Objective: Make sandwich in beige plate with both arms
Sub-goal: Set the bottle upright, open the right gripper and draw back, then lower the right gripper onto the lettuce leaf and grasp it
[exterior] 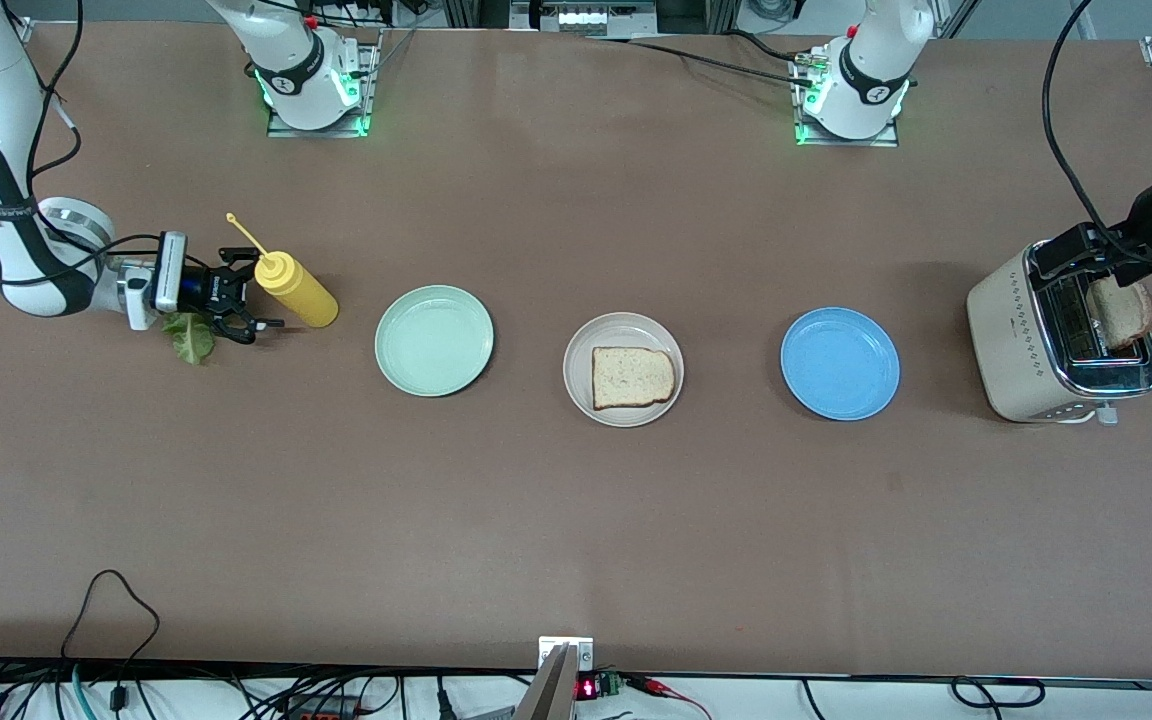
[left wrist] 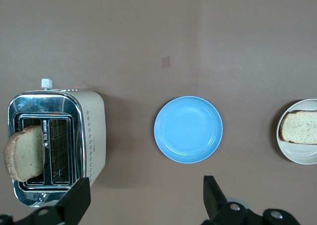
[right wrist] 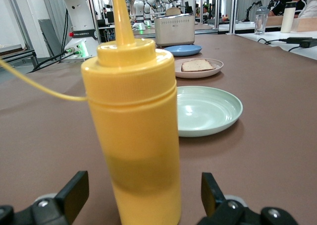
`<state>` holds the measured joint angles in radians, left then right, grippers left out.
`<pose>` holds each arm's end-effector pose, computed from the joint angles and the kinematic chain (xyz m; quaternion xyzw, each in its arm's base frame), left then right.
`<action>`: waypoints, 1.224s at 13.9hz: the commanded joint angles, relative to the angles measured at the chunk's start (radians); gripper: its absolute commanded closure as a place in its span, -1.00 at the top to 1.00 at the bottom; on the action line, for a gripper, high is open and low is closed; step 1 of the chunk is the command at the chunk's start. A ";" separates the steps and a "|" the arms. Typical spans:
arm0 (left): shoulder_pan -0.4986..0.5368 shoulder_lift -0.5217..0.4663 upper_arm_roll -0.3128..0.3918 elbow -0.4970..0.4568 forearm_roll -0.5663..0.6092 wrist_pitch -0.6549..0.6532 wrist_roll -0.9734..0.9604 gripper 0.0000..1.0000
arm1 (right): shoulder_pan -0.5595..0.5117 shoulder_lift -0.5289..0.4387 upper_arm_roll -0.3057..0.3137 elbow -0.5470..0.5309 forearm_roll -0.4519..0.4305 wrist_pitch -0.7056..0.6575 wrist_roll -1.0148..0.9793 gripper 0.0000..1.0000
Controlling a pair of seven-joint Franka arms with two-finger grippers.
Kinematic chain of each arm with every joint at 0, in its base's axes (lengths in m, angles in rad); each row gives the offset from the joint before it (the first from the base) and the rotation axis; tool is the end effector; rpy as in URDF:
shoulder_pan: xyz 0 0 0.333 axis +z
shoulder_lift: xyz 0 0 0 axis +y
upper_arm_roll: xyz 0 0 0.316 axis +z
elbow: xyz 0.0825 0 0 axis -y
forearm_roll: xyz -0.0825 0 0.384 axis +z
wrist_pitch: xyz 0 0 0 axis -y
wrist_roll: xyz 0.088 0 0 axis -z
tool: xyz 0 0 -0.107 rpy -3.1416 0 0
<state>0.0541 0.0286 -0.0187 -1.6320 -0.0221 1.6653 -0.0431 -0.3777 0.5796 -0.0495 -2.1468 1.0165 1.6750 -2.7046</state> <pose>0.5696 0.0181 0.5877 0.9991 0.0403 0.0023 0.0113 0.4566 -0.1191 0.1213 -0.5820 -0.5709 -0.3792 0.4377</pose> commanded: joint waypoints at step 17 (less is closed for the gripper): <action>0.004 -0.004 -0.003 -0.005 -0.007 -0.007 0.008 1.00 | -0.029 -0.098 -0.053 0.232 -0.298 0.189 1.109 1.00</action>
<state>0.0545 0.0314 -0.0188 -1.6320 -0.0221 1.6647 -0.0431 -0.4082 0.5008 -0.1096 -1.9132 0.7585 1.8442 -1.8090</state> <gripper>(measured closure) 0.000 0.000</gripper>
